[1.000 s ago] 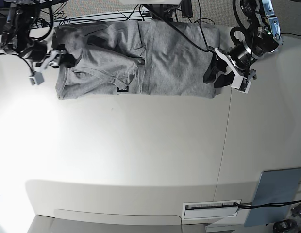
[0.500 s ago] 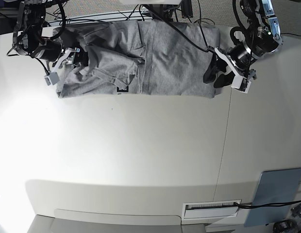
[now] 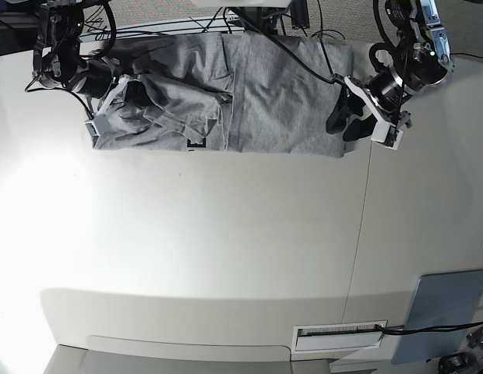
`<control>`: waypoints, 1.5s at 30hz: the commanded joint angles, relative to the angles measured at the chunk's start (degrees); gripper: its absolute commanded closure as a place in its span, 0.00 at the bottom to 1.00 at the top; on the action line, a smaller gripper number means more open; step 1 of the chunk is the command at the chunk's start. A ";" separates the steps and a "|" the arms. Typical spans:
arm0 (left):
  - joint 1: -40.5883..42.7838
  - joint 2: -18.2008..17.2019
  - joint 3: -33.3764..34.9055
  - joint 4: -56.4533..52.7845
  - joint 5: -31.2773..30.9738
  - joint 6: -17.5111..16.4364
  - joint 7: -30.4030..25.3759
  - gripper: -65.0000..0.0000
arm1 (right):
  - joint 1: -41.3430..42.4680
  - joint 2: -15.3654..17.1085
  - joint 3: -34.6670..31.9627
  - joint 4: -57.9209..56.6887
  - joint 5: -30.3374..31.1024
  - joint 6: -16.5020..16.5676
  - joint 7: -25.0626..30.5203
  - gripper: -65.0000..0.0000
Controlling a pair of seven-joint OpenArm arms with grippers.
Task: Fold the T-shirt properly
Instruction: 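Lift the collar end with the right gripper, fold it toward the left gripper, then lay the folded bundle down and release the right gripper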
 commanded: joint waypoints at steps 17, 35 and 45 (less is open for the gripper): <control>-0.04 -0.31 -0.13 1.01 -1.01 -0.17 -1.05 0.63 | -0.68 0.66 10.75 16.22 0.87 -0.92 -10.75 1.00; 4.00 -0.31 -0.13 -2.34 1.73 -0.15 -1.77 0.63 | 7.15 -14.14 -22.75 28.44 -20.72 -7.87 0.48 1.00; 3.98 -0.31 -0.13 -5.92 1.60 -0.17 -4.70 0.63 | 7.72 -19.87 -35.06 26.71 -32.52 -11.39 6.01 1.00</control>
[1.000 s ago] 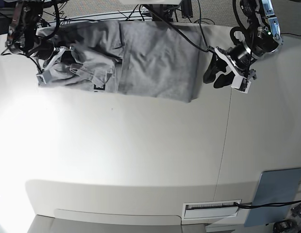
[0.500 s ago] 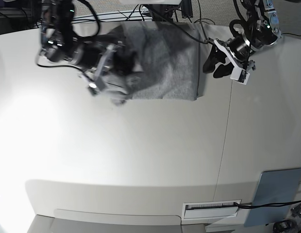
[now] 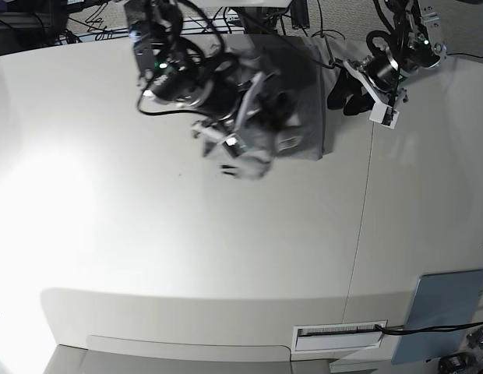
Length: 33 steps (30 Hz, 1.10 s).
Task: Fold the T-shirt properly
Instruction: 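Lay the folded bundle down and release the right gripper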
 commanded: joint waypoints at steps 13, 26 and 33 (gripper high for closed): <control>0.00 -0.46 -0.13 0.87 -0.98 -0.17 -1.42 0.63 | 5.16 -0.92 -7.85 -6.51 1.81 0.33 6.56 0.75; -0.02 -0.46 -0.17 0.90 -1.01 -0.15 -1.44 0.63 | 8.28 -2.34 -10.88 -6.47 18.97 9.75 3.74 0.60; -0.57 -0.48 -0.90 0.94 -0.98 0.85 -1.46 0.63 | 8.28 -2.64 -10.29 -6.43 18.78 9.84 3.43 0.60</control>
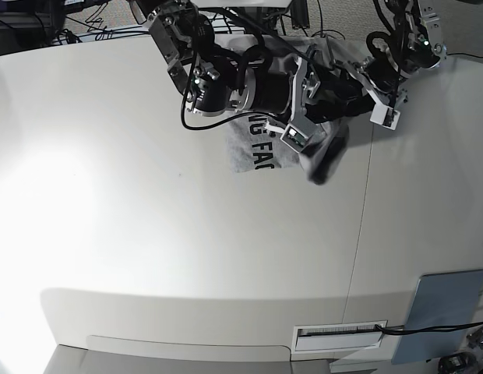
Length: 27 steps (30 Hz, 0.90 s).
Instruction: Fold the T-shirt properly
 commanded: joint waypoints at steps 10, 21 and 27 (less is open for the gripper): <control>-0.24 -0.48 -13.75 1.18 -8.63 -2.47 -4.00 0.63 | 0.66 -0.70 12.17 7.21 -6.60 0.46 -0.33 0.60; -0.28 -0.46 -7.06 5.29 -21.75 -4.56 0.94 0.63 | 0.61 7.96 27.36 7.45 -18.82 -6.84 -0.50 0.60; -2.19 -0.44 3.30 6.88 -18.51 -4.56 0.98 0.63 | 0.59 12.50 27.61 7.41 -22.29 -9.33 -0.48 0.60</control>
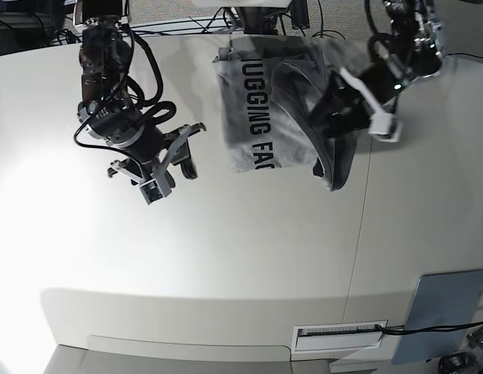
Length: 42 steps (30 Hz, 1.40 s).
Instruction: Fold the T-shirt properly
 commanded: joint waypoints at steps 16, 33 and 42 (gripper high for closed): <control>-2.19 -0.44 17.84 2.91 4.98 -0.52 6.45 0.63 | 0.48 0.39 0.07 1.03 -4.96 -1.38 1.66 0.60; 0.74 -4.15 9.64 6.67 14.78 -0.52 10.03 0.65 | 0.48 0.39 0.07 1.03 -5.01 -1.38 1.70 0.60; 5.88 -8.37 -1.25 8.92 13.35 -0.52 9.40 0.65 | 0.48 0.37 0.07 1.03 -4.87 -1.40 1.92 0.60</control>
